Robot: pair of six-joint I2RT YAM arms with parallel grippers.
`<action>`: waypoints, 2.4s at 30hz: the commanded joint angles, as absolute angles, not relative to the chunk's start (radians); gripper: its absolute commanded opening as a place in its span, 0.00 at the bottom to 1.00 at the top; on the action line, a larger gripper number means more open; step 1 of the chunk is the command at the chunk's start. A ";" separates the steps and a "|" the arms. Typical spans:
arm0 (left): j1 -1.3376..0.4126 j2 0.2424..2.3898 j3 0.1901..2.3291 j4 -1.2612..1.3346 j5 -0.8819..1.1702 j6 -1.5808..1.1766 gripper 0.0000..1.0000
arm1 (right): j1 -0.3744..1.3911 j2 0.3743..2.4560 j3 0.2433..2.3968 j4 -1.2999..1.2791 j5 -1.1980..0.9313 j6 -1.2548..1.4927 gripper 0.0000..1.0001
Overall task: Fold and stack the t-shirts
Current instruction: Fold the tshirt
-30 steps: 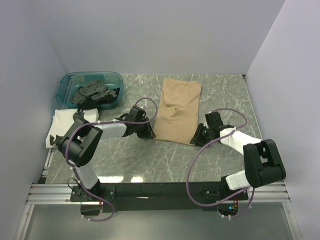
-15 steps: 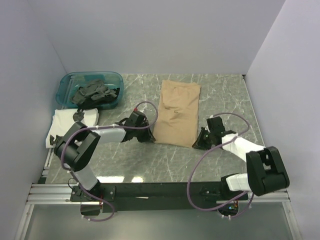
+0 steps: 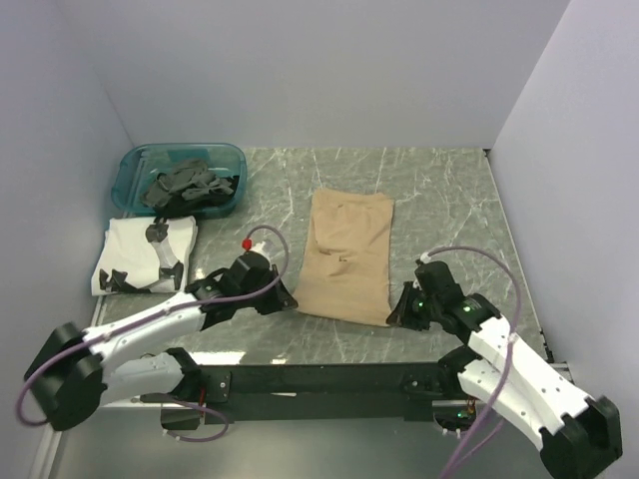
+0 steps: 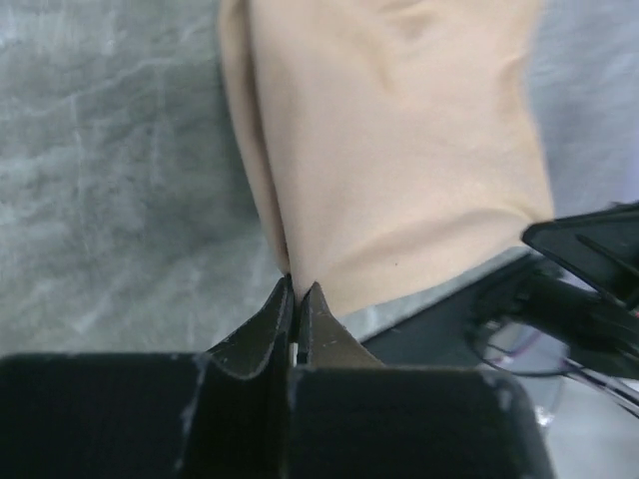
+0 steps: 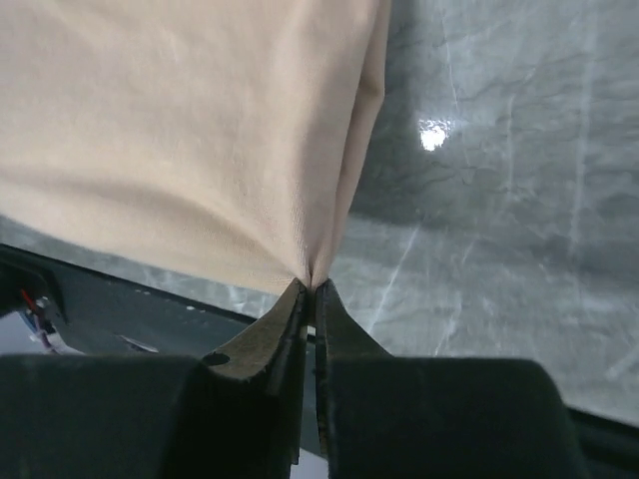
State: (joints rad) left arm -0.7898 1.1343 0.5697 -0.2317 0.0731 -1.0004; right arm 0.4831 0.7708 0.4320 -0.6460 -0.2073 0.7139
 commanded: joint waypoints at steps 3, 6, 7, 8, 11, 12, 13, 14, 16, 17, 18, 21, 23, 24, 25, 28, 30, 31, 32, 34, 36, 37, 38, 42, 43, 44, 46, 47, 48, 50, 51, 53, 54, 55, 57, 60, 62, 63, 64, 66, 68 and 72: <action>-0.793 0.970 0.595 -0.276 0.003 -1.043 0.01 | 0.482 0.680 0.609 -0.838 -0.061 0.709 0.00; -0.792 0.959 0.643 -0.288 -0.070 -1.028 0.01 | 0.480 0.725 0.679 -0.809 -0.041 0.677 0.00; -0.792 0.965 0.659 -0.299 -0.095 -1.022 0.01 | 0.471 0.742 0.696 -0.796 -0.044 0.652 0.00; -0.792 0.985 0.698 -0.302 -0.135 -1.011 0.01 | 0.465 0.756 0.730 -0.786 -0.049 0.643 0.00; -0.782 1.046 0.794 -0.321 -0.196 -0.973 0.01 | 0.420 0.821 0.790 -0.736 -0.063 0.601 0.00; -0.776 1.064 0.820 -0.325 -0.225 -0.956 0.01 | 0.404 0.856 0.804 -0.729 -0.087 0.588 0.00; -0.769 1.083 0.845 -0.331 -0.241 -0.953 0.01 | 0.364 0.874 0.819 -0.724 -0.101 0.557 0.00; -0.747 1.121 0.894 -0.336 -0.245 -0.947 0.01 | 0.345 0.887 0.839 -0.712 -0.110 0.549 0.00; -0.727 1.158 0.937 -0.324 -0.227 -0.919 0.01 | 0.313 0.916 0.854 -0.672 -0.145 0.528 0.00; -0.709 1.190 0.968 -0.316 -0.221 -0.910 0.01 | 0.290 0.926 0.873 -0.661 -0.153 0.520 0.00; -0.700 1.207 0.982 -0.292 -0.212 -0.893 0.01 | 0.278 0.949 0.885 -0.649 -0.156 0.512 0.00; -0.657 1.268 1.041 -0.276 -0.181 -0.864 0.01 | 0.246 1.004 0.929 -0.632 -0.158 0.494 0.00; -0.625 1.316 1.081 -0.255 -0.163 -0.850 0.01 | 0.227 1.038 0.960 -0.623 -0.190 0.476 0.00; -0.615 1.331 1.094 -0.249 -0.153 -0.838 0.01 | 0.212 1.069 0.968 -0.612 -0.199 0.474 0.00; -0.608 1.350 1.109 -0.236 -0.144 -0.831 0.01 | 0.206 1.084 0.977 -0.604 -0.209 0.472 0.00; -0.589 1.423 1.175 -0.224 -0.107 -0.804 0.01 | 0.180 1.140 1.012 -0.569 -0.252 0.469 0.00; -0.577 1.488 1.241 -0.235 -0.091 -0.786 0.01 | 0.164 1.182 1.041 -0.555 -0.259 0.469 0.00; -0.572 1.509 1.264 -0.238 -0.087 -0.778 0.01 | 0.147 1.196 1.051 -0.551 -0.259 0.466 0.00; -0.563 1.552 1.305 -0.242 -0.075 -0.764 0.01 | 0.138 1.209 1.067 -0.548 -0.261 0.469 0.00; -0.551 1.595 1.345 -0.244 -0.064 -0.755 0.01 | 0.114 1.250 1.080 -0.526 -0.281 0.469 0.00; -0.531 1.661 1.416 -0.265 -0.042 -0.743 0.01 | 0.098 1.299 1.107 -0.517 -0.301 0.465 0.00; -0.526 1.684 1.437 -0.271 -0.035 -0.739 0.01 | 0.091 1.316 1.117 -0.517 -0.304 0.463 0.00; -0.514 1.721 1.472 -0.276 -0.028 -0.738 0.01 | 0.080 1.331 1.132 -0.512 -0.310 0.462 0.00; -0.489 1.793 1.529 -0.275 0.021 -0.726 0.01 | 0.060 1.431 1.175 -0.479 -0.340 0.472 0.00; -0.486 1.816 1.549 -0.278 0.032 -0.726 0.01 | 0.060 1.451 1.193 -0.471 -0.357 0.472 0.00; -0.477 1.828 1.558 -0.279 0.040 -0.723 0.01 | 0.058 1.489 1.204 -0.469 -0.367 0.472 0.00; -0.463 1.862 1.581 -0.275 0.049 -0.719 0.01 | 0.055 1.525 1.235 -0.463 -0.377 0.476 0.00; -0.457 1.876 1.591 -0.273 0.054 -0.719 0.01 | 0.055 1.560 1.242 -0.459 -0.382 0.477 0.00; -0.453 1.891 1.601 -0.275 0.064 -0.718 0.01 | 0.051 1.577 1.252 -0.451 -0.387 0.482 0.00; -0.436 1.936 1.637 -0.278 0.097 -0.718 0.01 | 0.045 1.621 1.275 -0.440 -0.399 0.486 0.00; -0.431 1.951 1.649 -0.278 0.107 -0.719 0.01 | 0.038 1.638 1.285 -0.434 -0.402 0.488 0.00; -0.417 1.989 1.672 -0.264 0.152 -0.719 0.01 | 0.032 1.690 1.324 -0.436 -0.410 0.488 0.00; -0.414 1.999 1.677 -0.256 0.159 -0.718 0.01 | 0.028 1.709 1.336 -0.436 -0.410 0.488 0.00; -0.408 2.023 1.695 -0.253 0.167 -0.719 0.01 | 0.023 1.726 1.360 -0.436 -0.413 0.488 0.00; -0.402 2.049 1.719 -0.262 0.175 -0.718 0.01 | 0.020 1.776 1.380 -0.433 -0.420 0.494 0.00; -0.394 2.109 1.770 -0.273 0.193 -0.712 0.05 | 0.011 1.838 1.413 -0.414 -0.420 0.509 0.00; -0.390 2.158 1.819 -0.288 0.231 -0.704 0.11 | 0.008 1.879 1.439 -0.402 -0.417 0.520 0.03; -0.388 2.173 1.833 -0.290 0.241 -0.704 0.13 | 0.005 1.893 1.450 -0.393 -0.413 0.525 0.11; -0.384 2.196 1.850 -0.285 0.248 -0.706 0.21 | 0.005 1.904 1.469 -0.381 -0.396 0.525 0.19; -0.377 2.215 1.865 -0.281 0.270 -0.712 0.34 | 0.005 1.948 1.503 -0.374 -0.385 0.526 0.52; -0.368 2.229 1.890 -0.278 0.282 -0.715 0.71 | 0.005 1.982 1.560 -0.382 -0.353 0.523 0.76; -0.367 2.192 1.876 -0.273 0.281 -0.693 0.99 | 0.003 1.944 1.579 -0.405 -0.313 0.508 0.81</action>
State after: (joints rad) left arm -0.3710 2.2379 1.8378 -0.3038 0.2558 -0.7177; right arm 0.0120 1.9995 1.5330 -0.4240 -0.3565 0.5240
